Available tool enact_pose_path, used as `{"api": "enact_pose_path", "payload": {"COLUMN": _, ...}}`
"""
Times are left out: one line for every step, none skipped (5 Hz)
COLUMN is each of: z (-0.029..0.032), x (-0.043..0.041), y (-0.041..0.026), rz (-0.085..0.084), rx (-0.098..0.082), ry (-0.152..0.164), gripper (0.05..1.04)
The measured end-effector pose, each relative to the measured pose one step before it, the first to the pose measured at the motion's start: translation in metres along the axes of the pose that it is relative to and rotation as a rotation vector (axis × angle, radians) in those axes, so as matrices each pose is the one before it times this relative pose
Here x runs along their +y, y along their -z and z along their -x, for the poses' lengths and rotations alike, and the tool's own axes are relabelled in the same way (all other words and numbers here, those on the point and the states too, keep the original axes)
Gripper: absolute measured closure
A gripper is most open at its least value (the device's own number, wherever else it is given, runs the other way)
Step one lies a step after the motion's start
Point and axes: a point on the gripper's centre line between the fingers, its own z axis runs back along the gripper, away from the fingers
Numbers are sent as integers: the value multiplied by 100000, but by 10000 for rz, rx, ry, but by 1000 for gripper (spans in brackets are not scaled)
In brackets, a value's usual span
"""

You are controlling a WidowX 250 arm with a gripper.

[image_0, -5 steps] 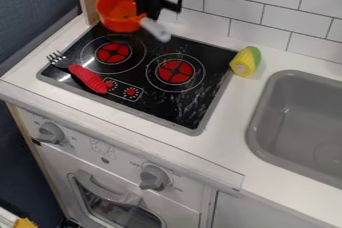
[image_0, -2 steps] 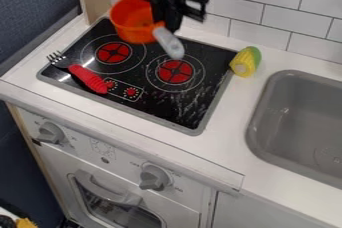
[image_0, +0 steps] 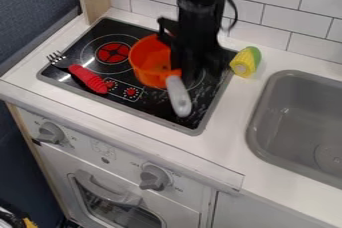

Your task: Move the pot to the front right side of the burner

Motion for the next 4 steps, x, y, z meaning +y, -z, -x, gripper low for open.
{"api": "enact_pose_path", "payload": {"z": 628, "x": -656, "y": 1094, "rz": 52, "rx": 84, "ry": 423, "gripper": 992}}
{"api": "enact_pose_path", "payload": {"z": 235, "x": -626, "y": 1575, "rz": 192, "rx": 241, "ry": 301, "gripper": 992}}
{"api": "enact_pose_path", "payload": {"z": -57, "x": -369, "y": 1068, "rz": 45, "rx": 199, "ry": 181, "gripper": 992}}
{"api": "enact_pose_path", "payload": {"z": -107, "x": -311, "y": 739, "rz": 35, "rx": 202, "ry": 214, "gripper": 959}}
